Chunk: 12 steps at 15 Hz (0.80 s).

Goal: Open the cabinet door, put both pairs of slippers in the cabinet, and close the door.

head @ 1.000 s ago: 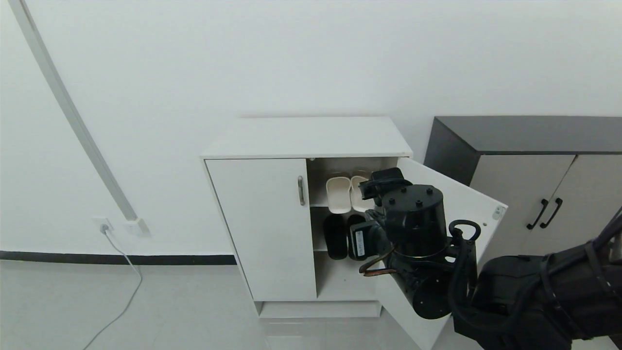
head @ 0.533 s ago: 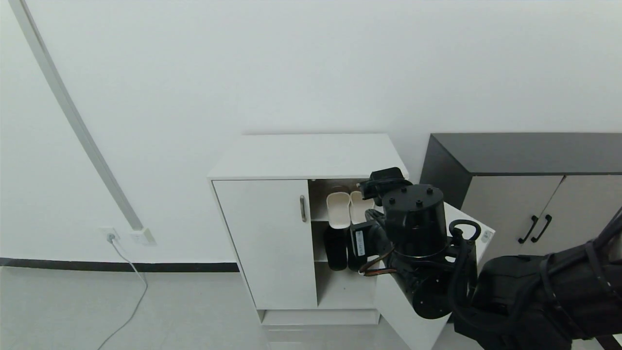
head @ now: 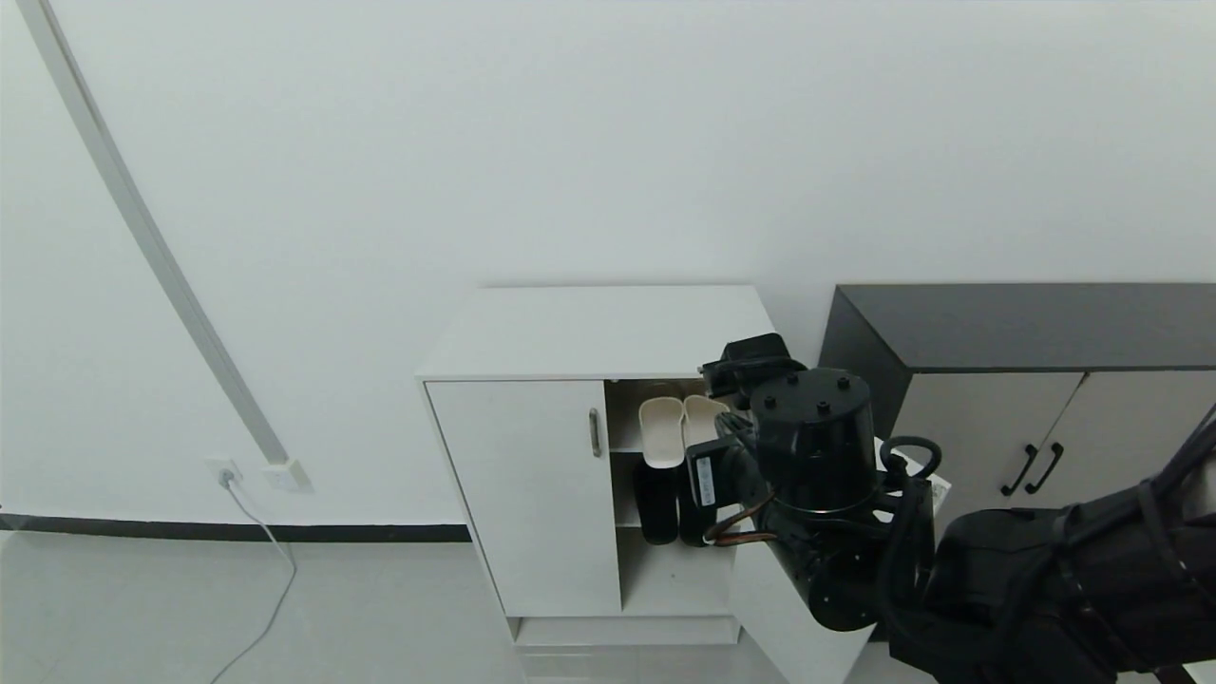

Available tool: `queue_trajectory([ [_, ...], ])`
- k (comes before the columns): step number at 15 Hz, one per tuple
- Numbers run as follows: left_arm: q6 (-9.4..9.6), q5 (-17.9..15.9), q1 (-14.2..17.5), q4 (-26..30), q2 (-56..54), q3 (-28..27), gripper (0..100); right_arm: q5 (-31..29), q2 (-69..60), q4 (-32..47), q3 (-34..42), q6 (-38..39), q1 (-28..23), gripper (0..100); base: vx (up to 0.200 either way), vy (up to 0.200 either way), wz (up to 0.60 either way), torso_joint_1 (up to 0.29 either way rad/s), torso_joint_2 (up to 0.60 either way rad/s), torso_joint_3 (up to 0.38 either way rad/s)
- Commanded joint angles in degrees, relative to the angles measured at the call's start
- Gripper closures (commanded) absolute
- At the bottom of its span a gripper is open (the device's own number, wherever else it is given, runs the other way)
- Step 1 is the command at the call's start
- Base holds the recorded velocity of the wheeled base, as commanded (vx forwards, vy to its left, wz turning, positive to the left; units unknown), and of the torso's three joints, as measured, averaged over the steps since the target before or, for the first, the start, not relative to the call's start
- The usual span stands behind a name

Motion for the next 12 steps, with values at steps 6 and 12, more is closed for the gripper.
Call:
queue_trajectory([
  [6,-0.09,0.01,-0.01,0.00,-0.01,0.00,100,-0.01,0.68,-0.44,0.44,-0.01,0.01,100,0.000,0.000,-0.40,0.062,-0.13,-0.063],
  [12,-0.09,0.01,-0.01,0.00,-0.01,0.00,100,0.17,0.77,-0.44,0.44,-0.01,-0.60,100,0.000,0.000,-0.40,0.005,0.00,0.002],
])
